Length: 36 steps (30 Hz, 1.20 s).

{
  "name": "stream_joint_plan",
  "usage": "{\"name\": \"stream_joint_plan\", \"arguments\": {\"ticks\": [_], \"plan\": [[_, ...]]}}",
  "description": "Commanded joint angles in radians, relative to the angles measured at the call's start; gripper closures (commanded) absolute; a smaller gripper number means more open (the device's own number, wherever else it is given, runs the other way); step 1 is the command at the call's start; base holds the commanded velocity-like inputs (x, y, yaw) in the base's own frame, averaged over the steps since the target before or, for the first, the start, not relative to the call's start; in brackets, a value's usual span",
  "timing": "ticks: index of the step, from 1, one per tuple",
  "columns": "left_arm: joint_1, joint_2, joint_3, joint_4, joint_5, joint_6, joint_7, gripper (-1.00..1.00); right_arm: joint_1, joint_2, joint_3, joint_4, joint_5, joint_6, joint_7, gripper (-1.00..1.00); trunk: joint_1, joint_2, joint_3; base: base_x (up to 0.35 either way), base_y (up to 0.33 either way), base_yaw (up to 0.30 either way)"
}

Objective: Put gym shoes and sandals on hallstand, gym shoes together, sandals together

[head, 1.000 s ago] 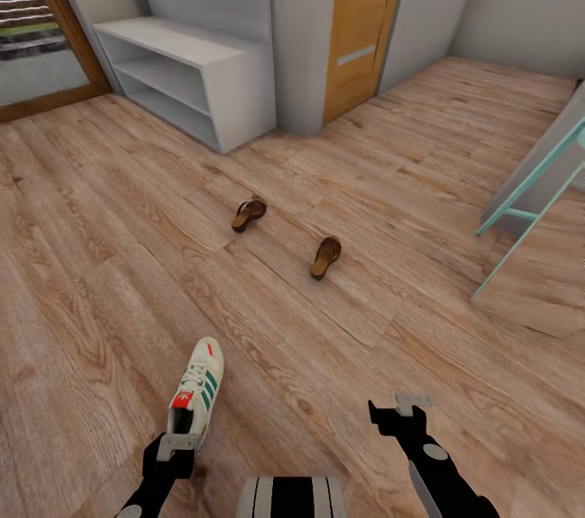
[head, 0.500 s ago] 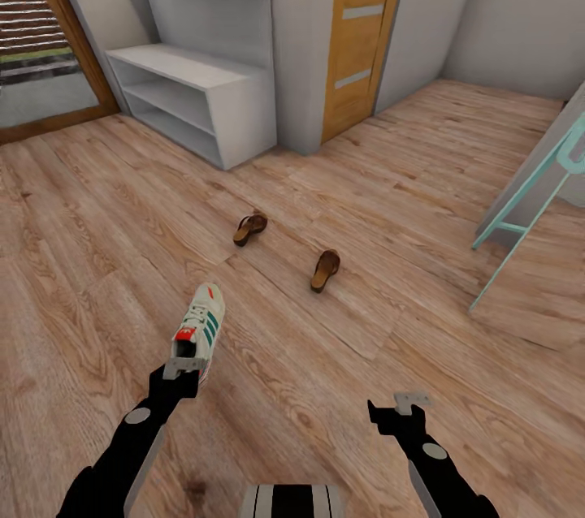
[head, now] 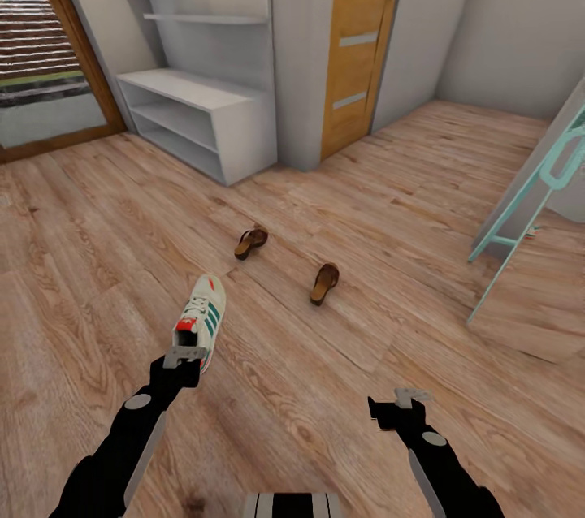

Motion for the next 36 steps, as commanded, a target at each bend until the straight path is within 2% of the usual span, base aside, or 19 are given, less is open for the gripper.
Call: {"name": "stream_joint_plan", "arguments": {"ticks": [1,23,36], "plan": [[0.000,0.000,0.000,-0.001,-0.001,0.016,-0.001,1.00,0.000,-0.001,0.000,-0.030,0.000,0.039,0.000,-1.00,-0.001,0.000,0.004,0.000,0.000,0.000],[0.000,-0.001,-0.002,-0.001,-0.001,0.021,-0.001,1.00,0.000,-0.001,0.001,-0.045,-0.002,0.054,0.001,-1.00,-0.010,0.005,0.122,0.000,0.000,0.000],[0.000,-0.001,-0.003,-0.001,-0.001,0.019,-0.002,1.00,0.000,-0.001,0.001,-0.045,-0.002,0.055,0.001,-1.00,-0.056,0.089,0.181,0.000,0.000,0.000]]}}
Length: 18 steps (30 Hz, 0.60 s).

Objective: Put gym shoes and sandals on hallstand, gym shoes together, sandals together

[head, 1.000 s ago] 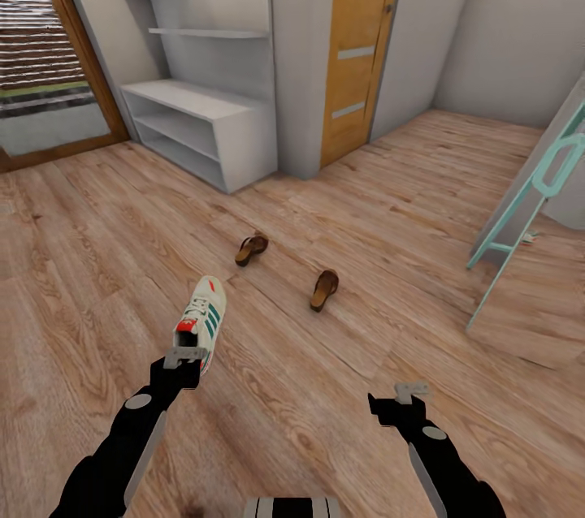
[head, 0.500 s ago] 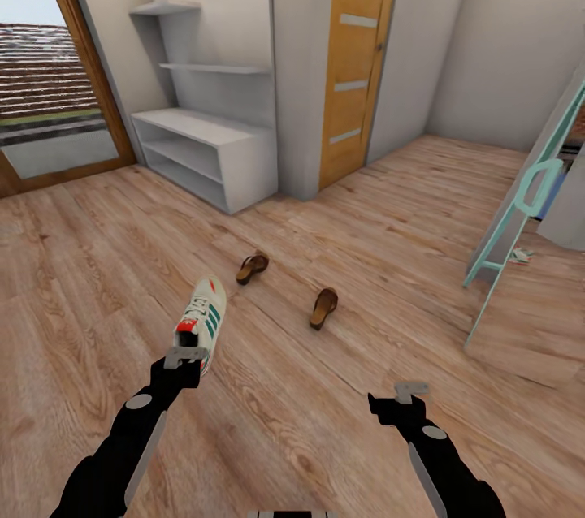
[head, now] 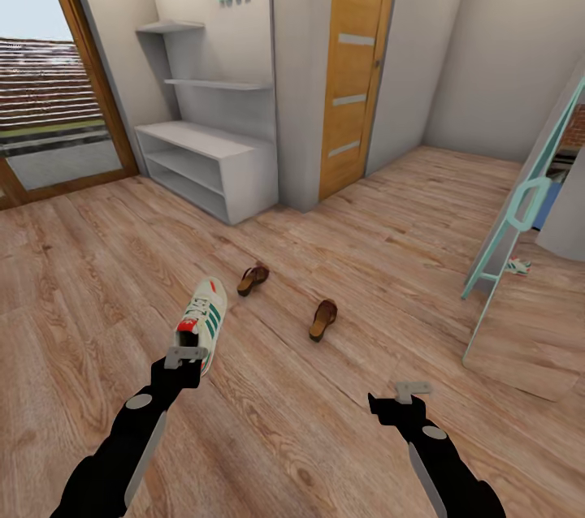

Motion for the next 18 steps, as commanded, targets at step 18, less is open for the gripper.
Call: {"name": "stream_joint_plan", "arguments": {"ticks": [18], "plan": [[0.000,-0.012,0.000,-0.001,-0.001,0.006,-0.001,1.00,0.000,0.000,-0.001,-0.002,-0.001,0.006,0.000,-1.00,0.000,0.000,0.005,0.141,0.109,0.000]]}}
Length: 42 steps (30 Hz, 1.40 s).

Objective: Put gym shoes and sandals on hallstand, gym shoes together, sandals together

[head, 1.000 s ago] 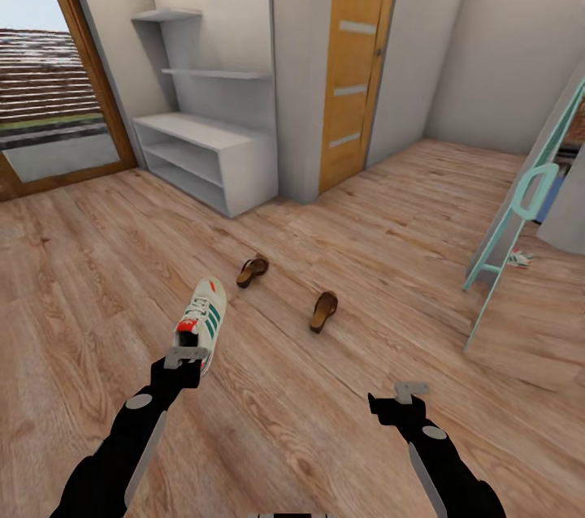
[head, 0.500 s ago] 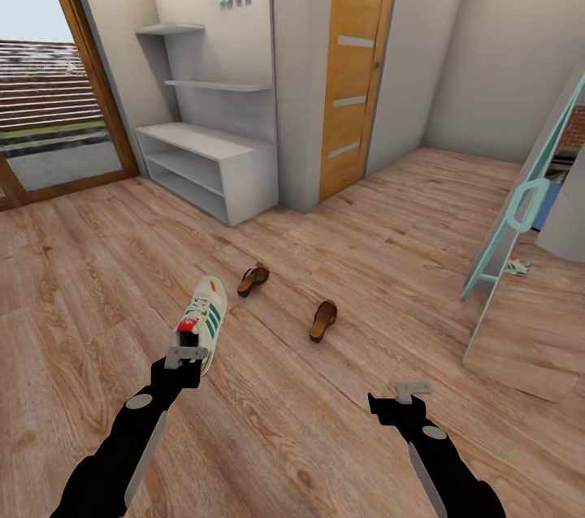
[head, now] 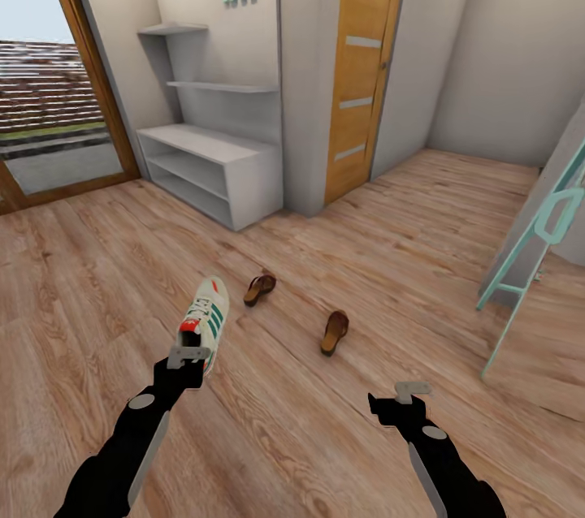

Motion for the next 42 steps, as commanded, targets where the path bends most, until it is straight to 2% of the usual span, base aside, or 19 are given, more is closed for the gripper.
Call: {"name": "stream_joint_plan", "arguments": {"ticks": [1,21,42], "plan": [[0.000,-0.001,0.000,-0.001,-0.002,0.005,-0.001,1.00,0.000,0.000,-0.001,-0.002,-0.001,0.006,0.000,-1.00,0.000,0.000,-0.001,0.282,0.223,0.000],[0.000,-0.015,0.000,-0.001,-0.002,0.005,-0.001,1.00,0.000,0.000,-0.001,-0.002,0.000,0.006,0.000,-1.00,0.000,0.000,0.000,0.256,0.265,-0.006],[0.000,-0.015,0.000,-0.001,-0.002,0.005,-0.001,1.00,0.000,0.000,-0.002,-0.002,0.000,0.006,0.000,-1.00,0.000,0.000,0.020,0.245,0.268,-0.127]]}}
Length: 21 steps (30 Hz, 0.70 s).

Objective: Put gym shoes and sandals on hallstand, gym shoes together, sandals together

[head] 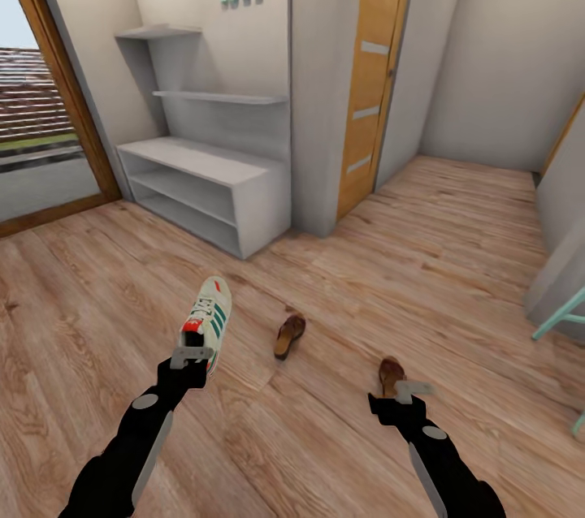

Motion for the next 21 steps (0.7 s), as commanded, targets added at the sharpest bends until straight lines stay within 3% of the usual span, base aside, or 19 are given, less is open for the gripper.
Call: {"name": "stream_joint_plan", "arguments": {"ticks": [1,14,21], "plan": [[0.000,0.000,0.000,-0.001,-0.002,0.005,-0.001,1.00,0.000,0.000,-0.001,-0.002,-0.001,0.006,0.000,-1.00,0.000,0.000,-0.001,0.246,0.264,-0.005],[0.000,-0.001,0.000,-0.001,-0.002,0.005,-0.001,1.00,0.000,0.000,-0.002,-0.002,-0.002,0.006,0.000,-1.00,0.000,0.000,0.000,0.247,0.262,-0.008],[0.000,-0.001,0.000,0.000,-0.002,0.005,-0.001,1.00,0.000,0.000,-0.002,-0.002,-0.002,0.006,0.000,-1.00,0.000,0.000,0.005,0.246,0.263,-0.186]]}}
